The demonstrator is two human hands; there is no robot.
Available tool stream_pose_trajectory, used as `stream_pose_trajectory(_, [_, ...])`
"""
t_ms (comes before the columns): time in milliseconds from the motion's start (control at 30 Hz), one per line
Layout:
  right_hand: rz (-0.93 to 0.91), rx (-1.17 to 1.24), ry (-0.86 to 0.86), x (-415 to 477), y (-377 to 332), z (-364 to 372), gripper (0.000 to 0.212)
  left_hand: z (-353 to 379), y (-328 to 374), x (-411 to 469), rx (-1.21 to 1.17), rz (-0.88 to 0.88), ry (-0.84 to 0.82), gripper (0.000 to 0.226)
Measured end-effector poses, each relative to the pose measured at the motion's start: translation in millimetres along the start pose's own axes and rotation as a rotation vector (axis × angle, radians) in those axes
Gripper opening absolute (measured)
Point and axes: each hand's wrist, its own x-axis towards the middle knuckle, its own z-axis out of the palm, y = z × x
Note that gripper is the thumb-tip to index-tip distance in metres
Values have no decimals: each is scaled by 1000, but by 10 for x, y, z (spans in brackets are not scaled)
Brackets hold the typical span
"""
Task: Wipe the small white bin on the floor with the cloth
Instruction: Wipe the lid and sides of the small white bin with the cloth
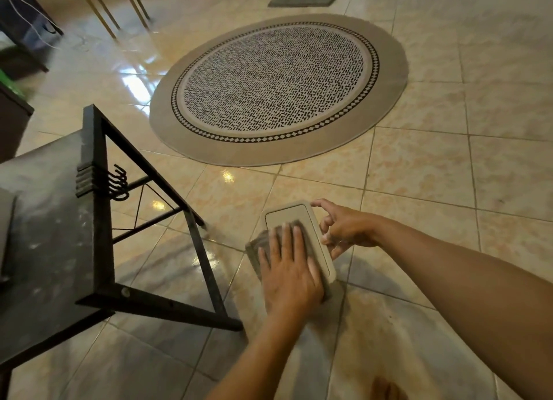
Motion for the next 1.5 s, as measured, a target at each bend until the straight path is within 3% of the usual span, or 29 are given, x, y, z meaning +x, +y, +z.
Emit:
stream_pose_trajectory(233, [13,43,-7,-15,-54,45,88,-153,-193,-158,-6,108,-71,71])
stream_pose_trajectory(367, [10,41,-23,21,-72,54,88,-95,-246,-232,71,94,-78,80])
stream_pose_trajectory(600, [-15,-26,26,37,-37,36,85,-102,114,-57,80,27,-73,72])
stream_pose_trajectory(767, [-25,-35,27,83,-51,60,82,-161,-106,-168,-131,107,-103,68])
stream_pose_trajectory(1067, [9,-48,-51,85,-30,21,95,-99,-132,46,106,150,-21,65])
stream_pose_trajectory(1233, [11,-30,-70,83,-35,22,100,-192,-123,414,82,43,7,65])
stream_pose_trajectory(1400, [11,9,-79,84,9,1,105,-108,-147,134,133,299,3,63])
stream_pose_trajectory(1500, [0,21,-84,110,-17,36,102,-197,-299,410,126,145,19,62])
